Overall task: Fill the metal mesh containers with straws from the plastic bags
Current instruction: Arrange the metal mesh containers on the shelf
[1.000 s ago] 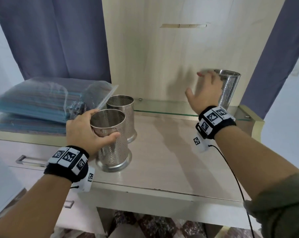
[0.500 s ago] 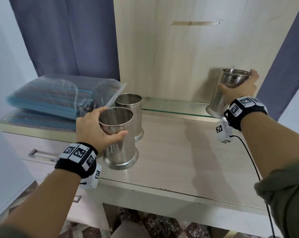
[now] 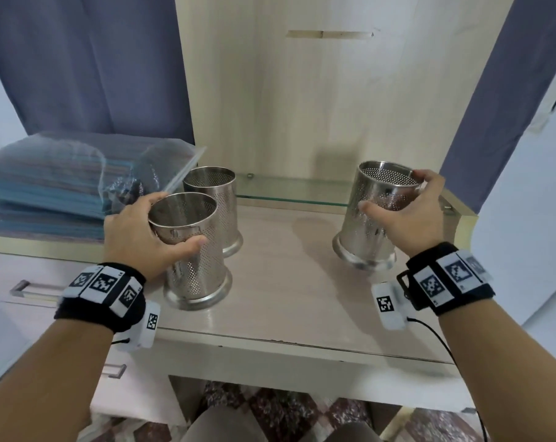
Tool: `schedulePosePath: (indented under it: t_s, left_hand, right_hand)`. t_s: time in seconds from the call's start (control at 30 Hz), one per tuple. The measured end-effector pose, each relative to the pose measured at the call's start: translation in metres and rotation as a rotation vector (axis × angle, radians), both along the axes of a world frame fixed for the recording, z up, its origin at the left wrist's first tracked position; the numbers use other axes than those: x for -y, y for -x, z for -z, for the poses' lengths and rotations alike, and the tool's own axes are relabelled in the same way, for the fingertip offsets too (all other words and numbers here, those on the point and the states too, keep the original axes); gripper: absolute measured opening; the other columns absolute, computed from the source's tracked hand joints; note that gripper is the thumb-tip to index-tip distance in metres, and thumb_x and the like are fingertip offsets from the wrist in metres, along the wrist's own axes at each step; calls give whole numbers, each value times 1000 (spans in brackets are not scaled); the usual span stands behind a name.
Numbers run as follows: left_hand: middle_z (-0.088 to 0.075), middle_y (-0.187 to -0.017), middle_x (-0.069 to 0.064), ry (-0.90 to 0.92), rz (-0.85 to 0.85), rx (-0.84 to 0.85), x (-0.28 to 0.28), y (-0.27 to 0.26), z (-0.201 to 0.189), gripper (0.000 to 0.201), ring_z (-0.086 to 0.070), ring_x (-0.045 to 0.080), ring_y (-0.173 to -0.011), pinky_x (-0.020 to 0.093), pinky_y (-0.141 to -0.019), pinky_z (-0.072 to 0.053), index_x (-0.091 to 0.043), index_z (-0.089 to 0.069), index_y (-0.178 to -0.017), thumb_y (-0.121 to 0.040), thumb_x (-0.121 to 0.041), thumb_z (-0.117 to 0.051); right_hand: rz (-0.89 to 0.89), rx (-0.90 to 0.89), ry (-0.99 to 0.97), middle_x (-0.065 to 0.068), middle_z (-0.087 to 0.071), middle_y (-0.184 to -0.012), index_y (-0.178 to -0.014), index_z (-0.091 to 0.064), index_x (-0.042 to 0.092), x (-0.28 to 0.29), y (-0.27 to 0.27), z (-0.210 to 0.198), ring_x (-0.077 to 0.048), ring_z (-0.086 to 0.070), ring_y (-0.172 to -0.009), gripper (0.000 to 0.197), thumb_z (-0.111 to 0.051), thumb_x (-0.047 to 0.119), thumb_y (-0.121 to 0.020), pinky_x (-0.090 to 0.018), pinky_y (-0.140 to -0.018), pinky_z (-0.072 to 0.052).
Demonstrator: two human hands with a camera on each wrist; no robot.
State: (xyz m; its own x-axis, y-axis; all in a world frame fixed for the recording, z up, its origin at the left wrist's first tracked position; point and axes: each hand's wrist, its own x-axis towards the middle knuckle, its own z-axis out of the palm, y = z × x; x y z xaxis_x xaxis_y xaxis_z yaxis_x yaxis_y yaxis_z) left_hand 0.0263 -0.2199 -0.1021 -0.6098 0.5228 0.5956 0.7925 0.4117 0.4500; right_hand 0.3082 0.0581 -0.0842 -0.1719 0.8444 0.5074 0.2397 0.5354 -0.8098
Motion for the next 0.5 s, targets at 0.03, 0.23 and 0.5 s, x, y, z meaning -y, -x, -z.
schedulePosePath:
  t_s: [0.03, 0.23, 0.5]
  left_hand:
    - [-66, -116, 7, 4, 0, 4, 0, 0, 0, 108, -58, 28, -108, 43, -103, -30, -16, -53, -129, -44, -82, -56]
    - [-65, -120, 6, 28, -2, 41, 1, 3, 0, 111, -56, 26, -113, 43, -106, -28, -19, -50, -131, -42, -84, -56]
    - [-65, -119, 4, 5, -2, 55, 1, 2, 2, 111, -56, 25, -113, 41, -106, -27, -20, -50, -132, -42, -84, -57]
  right_hand:
    - [6, 10, 18, -1, -58, -116, -133, -33, 21, -1, -2, 5, -18, -61, -101, 93, -93, 33, -61, -24, -85, -50]
    - [90, 41, 59, -5, -57, -126, -135, -33, 21, -17, -8, 22, -24, -59, -112, 97, -92, 29, -60, -40, -97, -51]
    - [51, 66, 168, -6, -51, -135, -144, -26, 24, -28, -18, 35, -25, -55, -116, 99, -89, 30, -68, -37, -97, -47]
